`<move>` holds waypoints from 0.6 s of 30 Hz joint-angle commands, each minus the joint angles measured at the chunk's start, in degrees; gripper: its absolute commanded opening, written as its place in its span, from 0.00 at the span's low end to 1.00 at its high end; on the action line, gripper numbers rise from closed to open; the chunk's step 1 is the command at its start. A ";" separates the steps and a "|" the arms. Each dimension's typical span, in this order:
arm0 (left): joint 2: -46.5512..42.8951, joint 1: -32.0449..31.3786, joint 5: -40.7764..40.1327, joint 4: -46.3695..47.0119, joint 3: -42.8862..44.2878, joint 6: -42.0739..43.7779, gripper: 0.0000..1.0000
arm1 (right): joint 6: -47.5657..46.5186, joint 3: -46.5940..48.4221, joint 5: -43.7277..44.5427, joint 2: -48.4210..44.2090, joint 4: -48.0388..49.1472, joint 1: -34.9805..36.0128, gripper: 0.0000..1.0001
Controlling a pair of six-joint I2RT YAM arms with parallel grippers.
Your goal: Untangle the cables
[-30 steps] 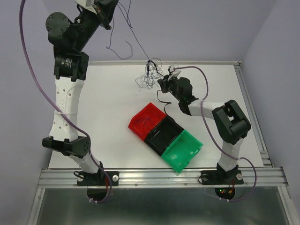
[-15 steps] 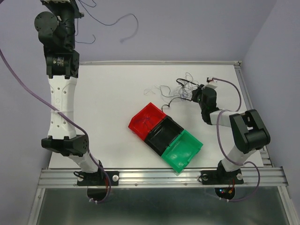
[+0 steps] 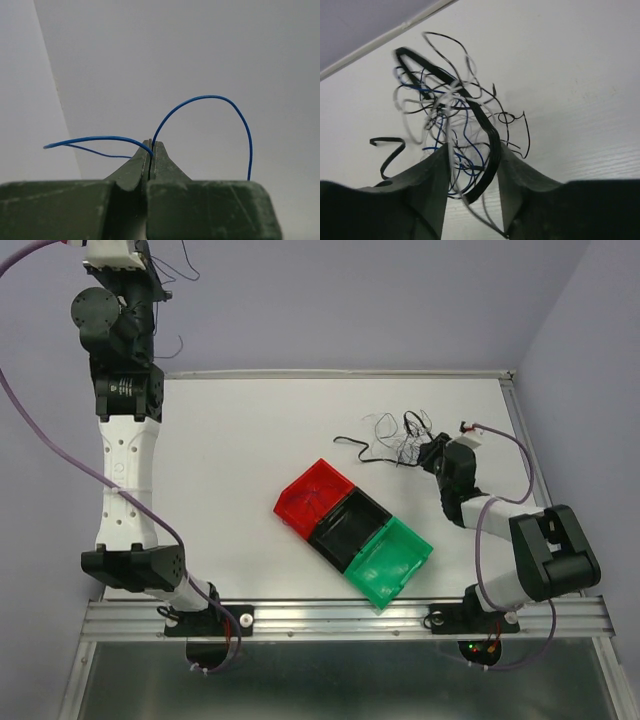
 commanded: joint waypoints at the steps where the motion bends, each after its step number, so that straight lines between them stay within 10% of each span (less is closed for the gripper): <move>1: -4.99 -0.17 5.98 3.09 -3.94 1.86 0.00 | -2.16 -2.28 -1.76 -6.19 1.01 0.10 0.51; 6: -11.05 -0.25 14.75 2.04 -14.40 2.04 0.00 | -4.27 0.16 -3.00 -13.04 -10.47 0.10 0.86; 18: -23.27 -3.94 32.33 -6.49 -28.12 0.37 0.00 | -4.01 6.23 -13.36 -21.32 -24.57 0.81 0.98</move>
